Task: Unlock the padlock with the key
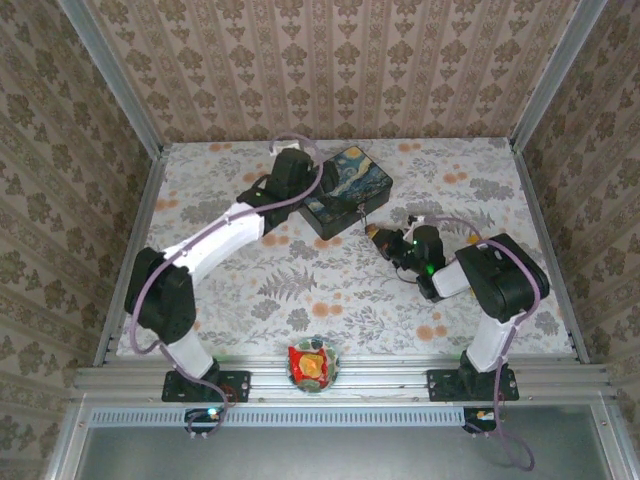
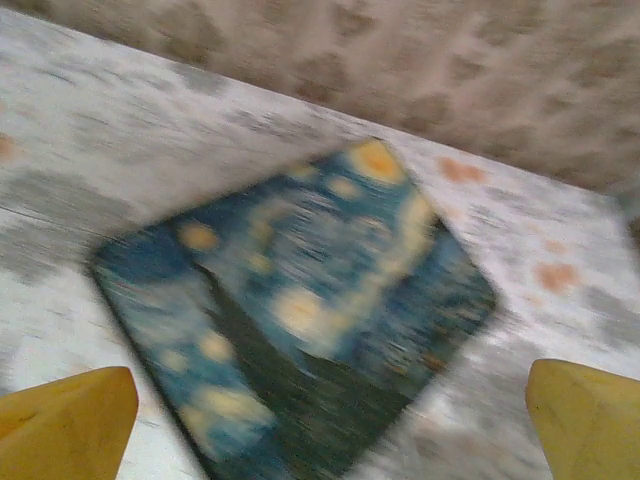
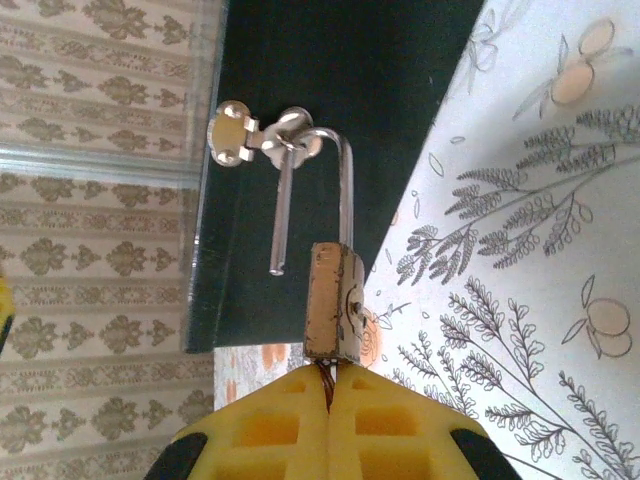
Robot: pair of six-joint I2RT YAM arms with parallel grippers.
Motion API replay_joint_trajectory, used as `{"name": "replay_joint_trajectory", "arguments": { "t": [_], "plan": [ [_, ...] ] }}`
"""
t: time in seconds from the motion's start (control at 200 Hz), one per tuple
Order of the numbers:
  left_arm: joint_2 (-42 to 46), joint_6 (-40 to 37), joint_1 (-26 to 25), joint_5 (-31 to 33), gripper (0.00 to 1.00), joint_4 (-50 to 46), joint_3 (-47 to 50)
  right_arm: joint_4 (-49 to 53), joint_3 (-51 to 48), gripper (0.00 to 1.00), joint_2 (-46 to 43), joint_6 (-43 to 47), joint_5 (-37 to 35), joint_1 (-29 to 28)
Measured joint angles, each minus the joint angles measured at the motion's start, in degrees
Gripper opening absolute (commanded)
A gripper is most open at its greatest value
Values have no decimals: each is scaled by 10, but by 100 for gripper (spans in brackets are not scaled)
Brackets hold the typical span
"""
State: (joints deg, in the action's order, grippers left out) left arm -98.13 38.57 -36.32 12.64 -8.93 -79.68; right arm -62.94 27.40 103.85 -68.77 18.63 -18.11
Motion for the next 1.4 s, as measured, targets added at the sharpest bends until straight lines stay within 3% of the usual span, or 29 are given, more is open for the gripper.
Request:
{"name": "replay_joint_trajectory", "arguments": {
  "t": [0.18, 0.34, 1.005, 1.4],
  "plan": [
    [-138, -81, 63, 6, 96, -35, -99, -61, -4, 0, 42, -32, -69, -35],
    [-209, -124, 71, -9, 92, -65, -138, -76, 6, 0, 50, -41, -112, -47],
    [-161, -144, 60, -17, 91, -43, -52, -88, 139, 0, 138, -63, -228, -65],
    [-149, -142, 60, -17, 91, -17, -25, -45, 208, 0, 170, -35, -245, -43]
  ]
}}
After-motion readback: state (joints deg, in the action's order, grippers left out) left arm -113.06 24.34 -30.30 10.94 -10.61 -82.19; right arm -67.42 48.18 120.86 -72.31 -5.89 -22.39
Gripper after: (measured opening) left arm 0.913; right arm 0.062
